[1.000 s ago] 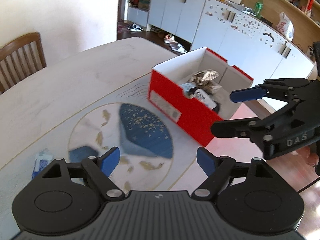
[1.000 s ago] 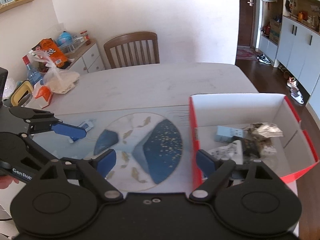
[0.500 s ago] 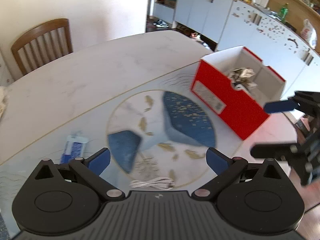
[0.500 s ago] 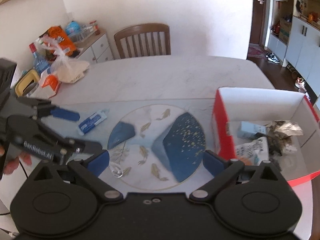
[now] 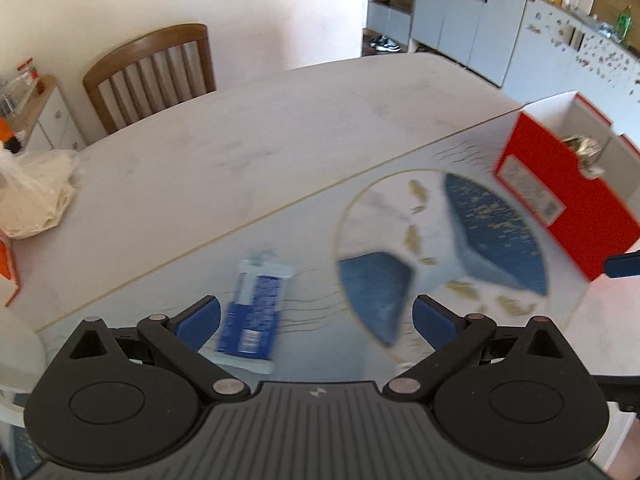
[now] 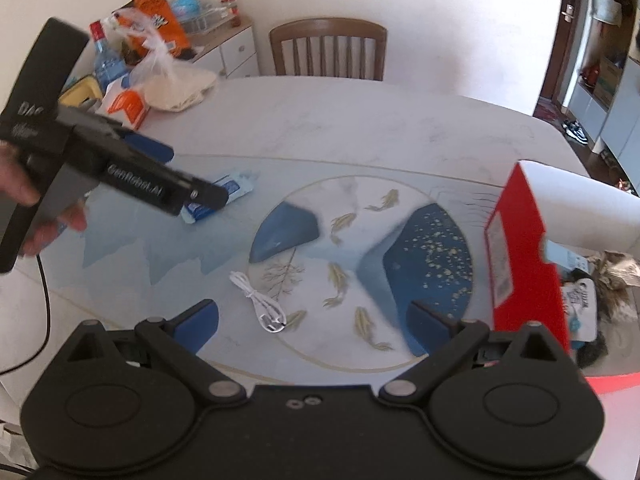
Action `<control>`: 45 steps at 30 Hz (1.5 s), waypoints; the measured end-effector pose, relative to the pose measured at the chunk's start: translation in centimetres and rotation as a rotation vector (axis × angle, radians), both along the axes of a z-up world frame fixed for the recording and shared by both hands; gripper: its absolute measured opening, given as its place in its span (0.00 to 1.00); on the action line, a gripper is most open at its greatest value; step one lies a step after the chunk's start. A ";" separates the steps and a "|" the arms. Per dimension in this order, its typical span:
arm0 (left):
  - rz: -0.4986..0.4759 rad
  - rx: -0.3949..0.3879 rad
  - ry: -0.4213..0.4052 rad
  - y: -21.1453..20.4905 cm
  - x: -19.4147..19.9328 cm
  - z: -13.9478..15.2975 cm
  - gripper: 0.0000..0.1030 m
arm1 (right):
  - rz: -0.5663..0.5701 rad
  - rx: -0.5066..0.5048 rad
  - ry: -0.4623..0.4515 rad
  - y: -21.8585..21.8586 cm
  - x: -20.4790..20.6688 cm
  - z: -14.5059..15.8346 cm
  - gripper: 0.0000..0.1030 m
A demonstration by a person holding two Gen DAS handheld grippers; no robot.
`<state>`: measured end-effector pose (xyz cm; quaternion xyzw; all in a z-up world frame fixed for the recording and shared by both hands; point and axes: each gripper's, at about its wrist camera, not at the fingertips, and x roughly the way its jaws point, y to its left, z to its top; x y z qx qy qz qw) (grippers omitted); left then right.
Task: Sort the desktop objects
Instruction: 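Grasp the blue wet-wipe pack with the left gripper while the right gripper grasps the white cable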
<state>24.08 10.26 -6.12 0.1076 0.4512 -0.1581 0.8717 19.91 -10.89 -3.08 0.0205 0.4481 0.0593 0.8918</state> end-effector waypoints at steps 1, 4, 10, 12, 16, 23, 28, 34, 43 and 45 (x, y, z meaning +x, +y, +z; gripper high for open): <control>0.006 -0.001 0.005 0.3 0.2 -0.3 1.00 | 0.008 -0.004 0.004 0.3 0.2 -0.3 0.98; 0.029 -0.007 0.016 1.3 0.8 -1.3 1.00 | 0.035 0.000 0.027 1.0 0.7 -1.1 0.97; 0.045 -0.028 0.028 2.5 1.7 -3.1 1.00 | 0.101 -0.013 0.055 2.4 1.8 -2.6 0.97; 0.052 -0.038 0.030 2.8 1.9 -3.7 1.00 | 0.113 -0.022 0.069 2.8 2.5 -3.2 0.96; 0.039 -0.049 0.030 3.1 2.3 -4.7 1.00 | 0.142 -0.031 0.097 3.5 3.8 -4.7 0.92; 0.031 -0.034 0.000 3.3 2.6 -6.2 1.00 | 0.196 -0.070 0.124 5.5 5.7 -6.6 0.83; 0.023 -0.036 -0.004 3.4 2.9 -6.9 1.00 | 0.222 -0.083 0.128 6.4 6.7 -7.3 0.70; 0.002 -0.044 -0.012 3.5 3.0 -7.5 0.99 | 0.244 -0.111 0.128 7.4 7.5 -7.8 0.53; 0.005 -0.054 -0.002 3.7 3.4 -8.2 0.94 | 0.258 -0.102 0.146 7.8 8.2 -8.2 0.35; 0.005 -0.048 -0.010 3.7 3.4 -8.2 0.93 | 0.257 -0.100 0.144 7.7 8.2 -8.2 0.32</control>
